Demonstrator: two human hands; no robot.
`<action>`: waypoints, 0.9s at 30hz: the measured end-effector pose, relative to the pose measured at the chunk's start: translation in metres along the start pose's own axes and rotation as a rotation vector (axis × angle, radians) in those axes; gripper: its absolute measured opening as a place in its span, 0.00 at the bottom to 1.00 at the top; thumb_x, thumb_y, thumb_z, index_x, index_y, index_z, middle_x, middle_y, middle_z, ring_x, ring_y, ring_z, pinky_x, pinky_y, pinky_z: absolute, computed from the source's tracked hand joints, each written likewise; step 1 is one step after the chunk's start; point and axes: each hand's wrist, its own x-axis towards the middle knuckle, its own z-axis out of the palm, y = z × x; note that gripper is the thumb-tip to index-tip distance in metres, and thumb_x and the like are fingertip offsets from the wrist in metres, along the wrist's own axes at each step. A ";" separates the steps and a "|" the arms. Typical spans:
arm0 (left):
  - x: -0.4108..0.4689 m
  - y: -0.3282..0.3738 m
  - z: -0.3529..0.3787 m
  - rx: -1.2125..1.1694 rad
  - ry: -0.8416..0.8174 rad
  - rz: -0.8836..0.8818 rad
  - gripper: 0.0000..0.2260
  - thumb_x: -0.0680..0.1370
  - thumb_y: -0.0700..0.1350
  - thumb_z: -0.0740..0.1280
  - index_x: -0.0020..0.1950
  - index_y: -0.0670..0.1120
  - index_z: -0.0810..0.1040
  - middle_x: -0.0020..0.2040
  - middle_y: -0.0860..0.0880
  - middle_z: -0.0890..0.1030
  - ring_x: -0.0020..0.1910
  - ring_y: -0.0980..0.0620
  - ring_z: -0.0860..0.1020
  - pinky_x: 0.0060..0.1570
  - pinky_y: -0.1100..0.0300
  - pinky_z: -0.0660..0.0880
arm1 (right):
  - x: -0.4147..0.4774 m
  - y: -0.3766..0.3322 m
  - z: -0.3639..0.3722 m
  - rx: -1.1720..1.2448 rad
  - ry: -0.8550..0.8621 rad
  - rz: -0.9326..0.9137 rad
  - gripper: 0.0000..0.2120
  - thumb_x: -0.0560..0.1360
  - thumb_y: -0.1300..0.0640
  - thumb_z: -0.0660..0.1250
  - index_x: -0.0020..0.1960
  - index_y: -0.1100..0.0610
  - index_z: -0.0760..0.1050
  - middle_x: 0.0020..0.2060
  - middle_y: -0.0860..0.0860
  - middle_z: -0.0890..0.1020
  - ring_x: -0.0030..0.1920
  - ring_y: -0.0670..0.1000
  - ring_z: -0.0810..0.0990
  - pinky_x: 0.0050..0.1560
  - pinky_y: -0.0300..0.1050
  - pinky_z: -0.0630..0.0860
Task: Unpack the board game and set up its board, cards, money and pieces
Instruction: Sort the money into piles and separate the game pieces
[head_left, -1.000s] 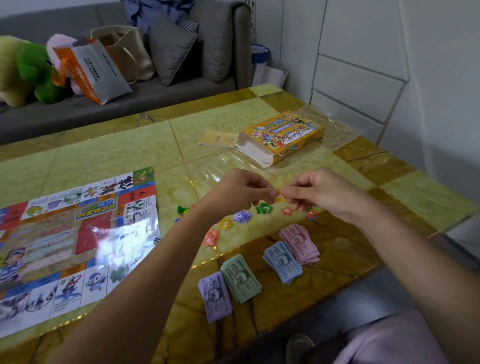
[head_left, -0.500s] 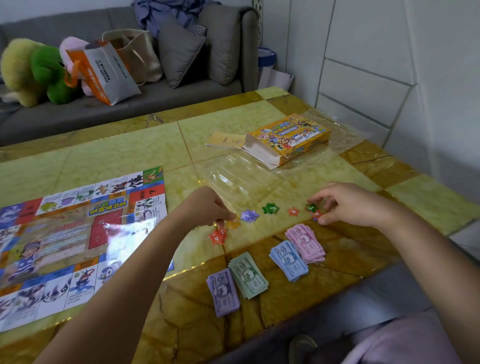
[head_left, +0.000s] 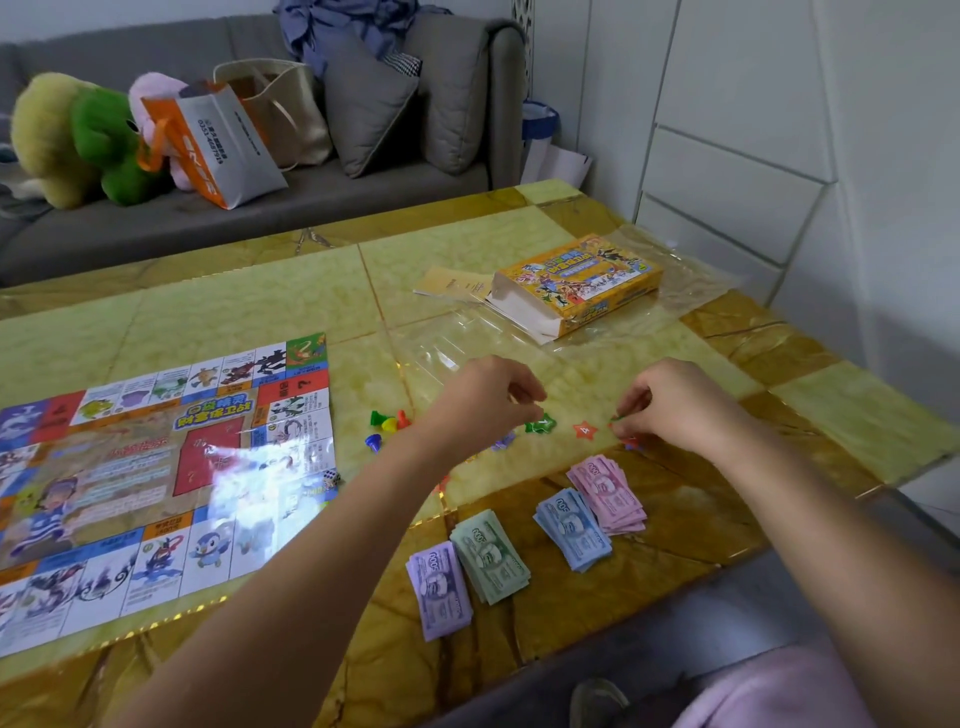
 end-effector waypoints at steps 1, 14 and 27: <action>0.002 0.006 0.006 0.024 -0.025 0.036 0.08 0.74 0.42 0.71 0.52 0.46 0.83 0.44 0.52 0.82 0.40 0.59 0.77 0.40 0.70 0.71 | 0.001 0.000 0.000 0.011 -0.016 0.019 0.09 0.64 0.57 0.80 0.40 0.55 0.80 0.35 0.48 0.79 0.39 0.49 0.78 0.32 0.38 0.68; 0.017 0.031 0.034 -0.200 -0.010 -0.001 0.07 0.74 0.48 0.72 0.49 0.46 0.84 0.38 0.53 0.82 0.30 0.64 0.75 0.28 0.75 0.68 | -0.007 0.008 -0.014 0.658 -0.061 -0.001 0.06 0.70 0.68 0.72 0.44 0.61 0.79 0.33 0.53 0.83 0.32 0.49 0.81 0.32 0.34 0.77; 0.015 -0.007 0.002 -0.092 0.002 -0.222 0.07 0.76 0.43 0.69 0.42 0.40 0.84 0.38 0.47 0.84 0.27 0.60 0.73 0.21 0.74 0.66 | -0.010 0.014 -0.016 -0.009 -0.194 -0.171 0.21 0.67 0.53 0.77 0.60 0.49 0.79 0.42 0.37 0.74 0.40 0.36 0.71 0.38 0.28 0.64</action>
